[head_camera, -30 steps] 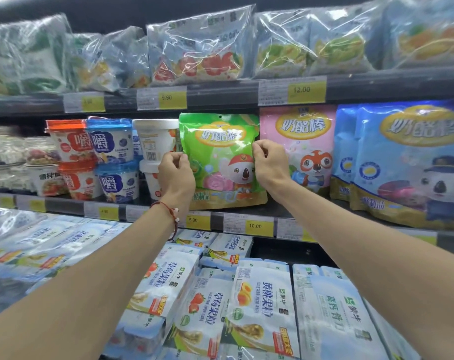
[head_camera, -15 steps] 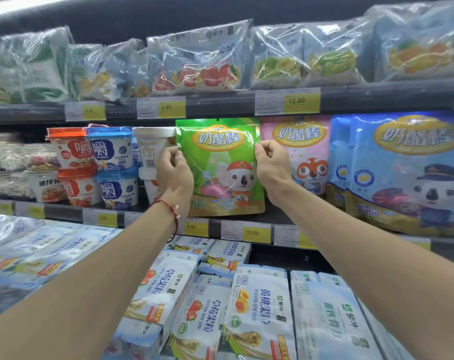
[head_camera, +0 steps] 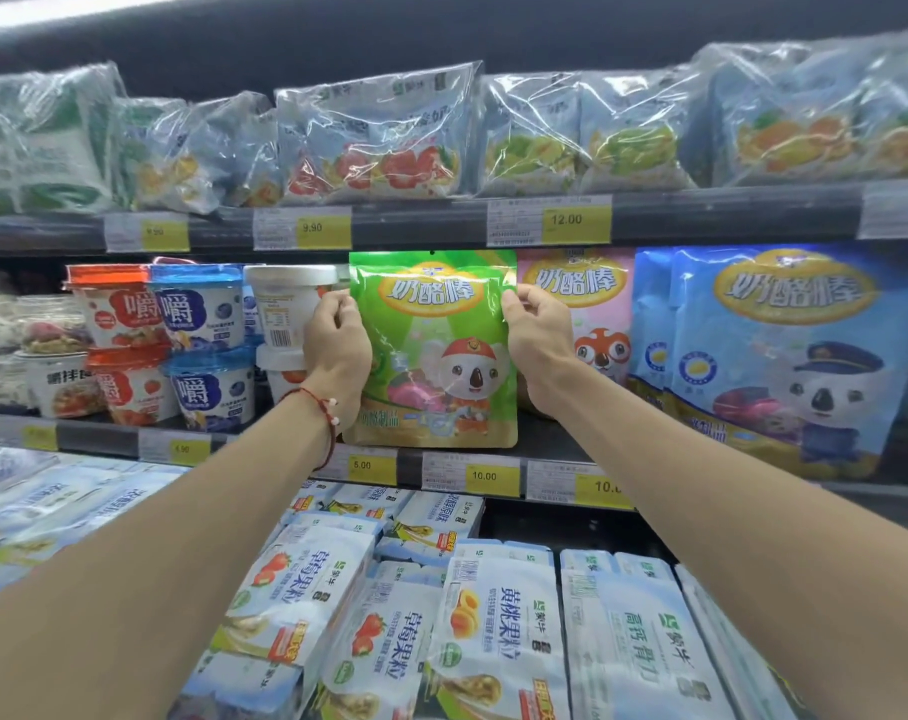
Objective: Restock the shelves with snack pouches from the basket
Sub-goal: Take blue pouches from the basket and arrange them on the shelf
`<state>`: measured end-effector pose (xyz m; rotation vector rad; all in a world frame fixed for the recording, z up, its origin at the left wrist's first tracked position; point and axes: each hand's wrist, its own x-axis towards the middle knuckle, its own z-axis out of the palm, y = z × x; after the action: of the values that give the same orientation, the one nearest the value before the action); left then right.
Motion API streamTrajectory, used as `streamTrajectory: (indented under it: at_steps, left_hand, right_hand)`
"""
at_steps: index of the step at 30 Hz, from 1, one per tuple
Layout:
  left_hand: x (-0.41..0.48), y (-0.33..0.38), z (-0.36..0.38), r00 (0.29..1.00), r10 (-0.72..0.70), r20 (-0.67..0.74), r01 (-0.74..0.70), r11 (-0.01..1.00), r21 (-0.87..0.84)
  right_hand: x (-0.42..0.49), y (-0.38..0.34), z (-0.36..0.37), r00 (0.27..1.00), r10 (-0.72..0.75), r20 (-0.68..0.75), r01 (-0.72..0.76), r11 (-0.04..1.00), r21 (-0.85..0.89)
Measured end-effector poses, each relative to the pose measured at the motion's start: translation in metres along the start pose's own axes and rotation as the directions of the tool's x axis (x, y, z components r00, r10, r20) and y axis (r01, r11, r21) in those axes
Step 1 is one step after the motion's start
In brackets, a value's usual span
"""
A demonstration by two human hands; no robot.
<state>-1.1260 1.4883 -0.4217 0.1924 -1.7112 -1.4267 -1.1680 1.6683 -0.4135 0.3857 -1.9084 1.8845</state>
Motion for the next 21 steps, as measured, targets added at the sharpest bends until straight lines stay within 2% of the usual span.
streamTrajectory:
  at_steps: [3, 6, 9, 12, 14, 17, 21]
  left_hand:
    - [0.0, 0.003, 0.001, 1.0, 0.011, -0.027, -0.011, 1.0, 0.004]
    - [-0.002, 0.006, 0.003, 0.998, 0.036, -0.052, -0.036, 0.999, 0.008]
    - [-0.01, 0.006, 0.002, 0.999, 0.043, -0.015, -0.043, 0.999, 0.026]
    - [-0.024, -0.003, -0.006, 0.995, 0.021, 0.095, -0.023, 1.0, 0.02]
    - [-0.035, -0.011, -0.012, 0.986, -0.009, 0.169, 0.008, 1.0, 0.01]
    - [-0.044, -0.017, -0.017, 0.973, 0.022, 0.228, -0.023, 1.0, -0.001]
    - [-0.046, -0.013, -0.01, 0.978, 0.08, 0.192, -0.078, 0.997, -0.014]
  right_hand:
    - [-0.002, 0.002, -0.001, 0.998, 0.022, -0.06, -0.018, 0.998, 0.054]
    - [-0.006, 0.001, -0.005, 0.999, 0.021, -0.032, -0.019, 0.998, 0.064]
    - [-0.019, 0.0, -0.018, 0.984, 0.051, 0.169, -0.069, 0.992, 0.102]
    - [-0.036, 0.007, -0.036, 0.926, 0.018, 0.376, -0.008, 1.0, -0.028]
    - [-0.042, 0.012, -0.044, 0.891, 0.011, 0.453, 0.023, 0.997, -0.069]
    - [-0.045, 0.015, -0.046, 0.873, 0.014, 0.487, 0.032, 0.996, -0.085]
    - [-0.044, 0.016, -0.034, 0.896, -0.101, 0.432, 0.172, 0.977, -0.129]
